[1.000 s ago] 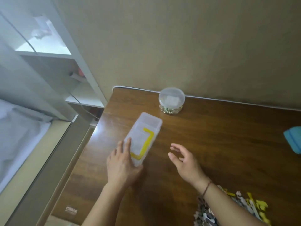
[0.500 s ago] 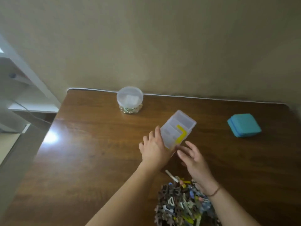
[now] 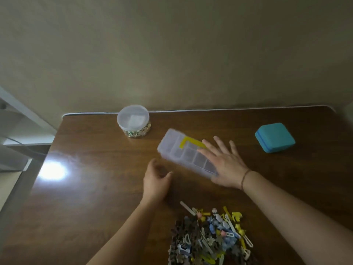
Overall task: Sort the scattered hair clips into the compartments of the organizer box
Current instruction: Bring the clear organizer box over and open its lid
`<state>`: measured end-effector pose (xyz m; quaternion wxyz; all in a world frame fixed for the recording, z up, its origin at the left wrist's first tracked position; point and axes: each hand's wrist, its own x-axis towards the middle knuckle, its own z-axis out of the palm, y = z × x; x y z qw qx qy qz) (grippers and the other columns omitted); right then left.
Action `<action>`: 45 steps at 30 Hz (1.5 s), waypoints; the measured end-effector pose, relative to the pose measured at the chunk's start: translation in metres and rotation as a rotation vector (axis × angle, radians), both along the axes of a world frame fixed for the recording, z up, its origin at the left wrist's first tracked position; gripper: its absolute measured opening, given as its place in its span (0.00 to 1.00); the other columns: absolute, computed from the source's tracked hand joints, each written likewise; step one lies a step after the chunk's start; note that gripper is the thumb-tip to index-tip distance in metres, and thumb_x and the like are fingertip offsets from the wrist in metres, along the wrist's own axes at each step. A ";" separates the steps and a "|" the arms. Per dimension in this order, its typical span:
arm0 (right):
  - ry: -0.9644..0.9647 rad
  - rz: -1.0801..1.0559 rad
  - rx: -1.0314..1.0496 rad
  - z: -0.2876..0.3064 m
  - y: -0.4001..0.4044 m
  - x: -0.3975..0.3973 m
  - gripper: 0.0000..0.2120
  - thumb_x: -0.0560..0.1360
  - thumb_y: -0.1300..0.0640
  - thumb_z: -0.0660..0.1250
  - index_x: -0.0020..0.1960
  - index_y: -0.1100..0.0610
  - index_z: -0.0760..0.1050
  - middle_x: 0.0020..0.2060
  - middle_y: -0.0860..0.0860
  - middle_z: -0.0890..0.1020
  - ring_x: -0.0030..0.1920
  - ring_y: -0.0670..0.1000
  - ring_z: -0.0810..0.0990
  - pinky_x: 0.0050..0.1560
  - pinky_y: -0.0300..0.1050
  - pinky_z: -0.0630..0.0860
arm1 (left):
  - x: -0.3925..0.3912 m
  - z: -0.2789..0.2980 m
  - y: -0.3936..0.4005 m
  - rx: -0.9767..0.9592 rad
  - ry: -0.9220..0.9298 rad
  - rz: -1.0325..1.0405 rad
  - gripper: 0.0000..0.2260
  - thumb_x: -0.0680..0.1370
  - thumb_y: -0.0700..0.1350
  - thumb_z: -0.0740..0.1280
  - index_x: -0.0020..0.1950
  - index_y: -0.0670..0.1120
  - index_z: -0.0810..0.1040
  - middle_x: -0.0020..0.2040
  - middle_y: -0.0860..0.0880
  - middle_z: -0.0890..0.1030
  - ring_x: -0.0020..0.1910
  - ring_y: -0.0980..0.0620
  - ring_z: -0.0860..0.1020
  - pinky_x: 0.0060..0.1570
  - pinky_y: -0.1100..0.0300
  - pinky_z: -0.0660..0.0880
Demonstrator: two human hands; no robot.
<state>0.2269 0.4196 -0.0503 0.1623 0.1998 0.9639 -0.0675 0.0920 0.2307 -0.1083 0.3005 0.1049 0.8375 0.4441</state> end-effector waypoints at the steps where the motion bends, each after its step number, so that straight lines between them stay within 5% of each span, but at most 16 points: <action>1: -0.009 0.044 0.020 -0.001 0.005 0.007 0.48 0.69 0.56 0.70 0.77 0.39 0.42 0.78 0.44 0.38 0.75 0.55 0.30 0.73 0.68 0.38 | -0.005 -0.004 -0.004 -0.004 0.064 -0.013 0.40 0.71 0.46 0.76 0.78 0.51 0.59 0.70 0.49 0.72 0.56 0.51 0.79 0.59 0.49 0.77; 4: -0.035 0.103 0.088 -0.005 0.016 0.024 0.50 0.70 0.65 0.67 0.75 0.35 0.39 0.77 0.45 0.36 0.73 0.55 0.25 0.72 0.68 0.36 | -0.018 -0.015 -0.008 -0.004 0.195 -0.167 0.52 0.66 0.48 0.80 0.80 0.52 0.51 0.77 0.50 0.61 0.70 0.48 0.69 0.67 0.46 0.71; 6: -0.019 0.096 0.109 -0.008 0.019 0.029 0.49 0.70 0.55 0.70 0.75 0.36 0.39 0.77 0.47 0.36 0.73 0.56 0.26 0.72 0.69 0.35 | -0.023 -0.020 -0.003 0.009 0.249 -0.302 0.54 0.65 0.52 0.80 0.80 0.56 0.47 0.78 0.52 0.59 0.76 0.48 0.57 0.73 0.43 0.60; 10: 0.102 0.127 0.117 -0.016 -0.016 0.012 0.46 0.67 0.35 0.67 0.76 0.42 0.43 0.78 0.52 0.43 0.77 0.60 0.37 0.72 0.68 0.38 | -0.021 -0.025 0.008 0.028 0.353 -0.433 0.48 0.64 0.60 0.76 0.77 0.61 0.53 0.72 0.63 0.63 0.73 0.53 0.58 0.66 0.50 0.54; 14: 0.097 0.121 0.184 -0.032 -0.069 -0.010 0.39 0.74 0.41 0.66 0.74 0.52 0.47 0.78 0.61 0.47 0.75 0.69 0.43 0.71 0.71 0.47 | -0.009 -0.037 0.004 0.018 0.456 -0.425 0.44 0.62 0.70 0.71 0.74 0.59 0.62 0.67 0.67 0.64 0.70 0.56 0.59 0.64 0.53 0.52; 21: -0.028 0.186 0.229 -0.015 -0.071 -0.025 0.23 0.79 0.57 0.63 0.67 0.61 0.55 0.72 0.73 0.54 0.69 0.78 0.60 0.55 0.71 0.74 | -0.010 -0.038 0.003 0.042 0.440 -0.410 0.40 0.62 0.70 0.71 0.71 0.60 0.65 0.64 0.71 0.66 0.68 0.60 0.59 0.64 0.55 0.52; 26: -0.102 0.263 0.265 -0.009 -0.072 -0.034 0.18 0.80 0.61 0.61 0.65 0.64 0.58 0.69 0.77 0.57 0.65 0.78 0.66 0.46 0.67 0.78 | -0.010 -0.036 0.003 0.045 0.428 -0.410 0.38 0.64 0.68 0.72 0.71 0.62 0.64 0.65 0.68 0.68 0.69 0.60 0.59 0.65 0.54 0.52; 35: -0.153 0.270 0.281 0.006 -0.068 -0.041 0.22 0.79 0.56 0.62 0.69 0.60 0.57 0.72 0.72 0.59 0.67 0.72 0.68 0.45 0.61 0.79 | -0.012 -0.031 0.002 0.027 0.420 -0.443 0.41 0.64 0.66 0.73 0.73 0.57 0.65 0.67 0.66 0.65 0.68 0.61 0.56 0.66 0.54 0.52; 39: 0.075 0.235 0.278 0.032 -0.042 -0.027 0.24 0.76 0.48 0.65 0.69 0.54 0.64 0.67 0.58 0.73 0.63 0.62 0.74 0.50 0.57 0.77 | -0.014 -0.032 0.001 0.010 0.420 -0.458 0.41 0.63 0.63 0.77 0.72 0.60 0.64 0.67 0.67 0.64 0.69 0.61 0.56 0.67 0.54 0.50; 42: 0.383 0.164 0.331 0.048 0.002 -0.016 0.20 0.74 0.52 0.68 0.64 0.55 0.72 0.56 0.56 0.81 0.56 0.59 0.78 0.53 0.58 0.76 | -0.015 -0.031 0.000 0.017 0.387 -0.465 0.42 0.62 0.63 0.76 0.71 0.66 0.60 0.64 0.73 0.62 0.69 0.63 0.55 0.67 0.54 0.50; 45: 0.464 -0.034 0.333 0.050 0.049 -0.015 0.18 0.74 0.52 0.69 0.62 0.56 0.75 0.54 0.55 0.82 0.54 0.59 0.79 0.55 0.56 0.74 | -0.015 -0.028 -0.001 0.020 0.377 -0.470 0.42 0.63 0.62 0.77 0.69 0.73 0.55 0.62 0.77 0.61 0.67 0.65 0.53 0.68 0.55 0.49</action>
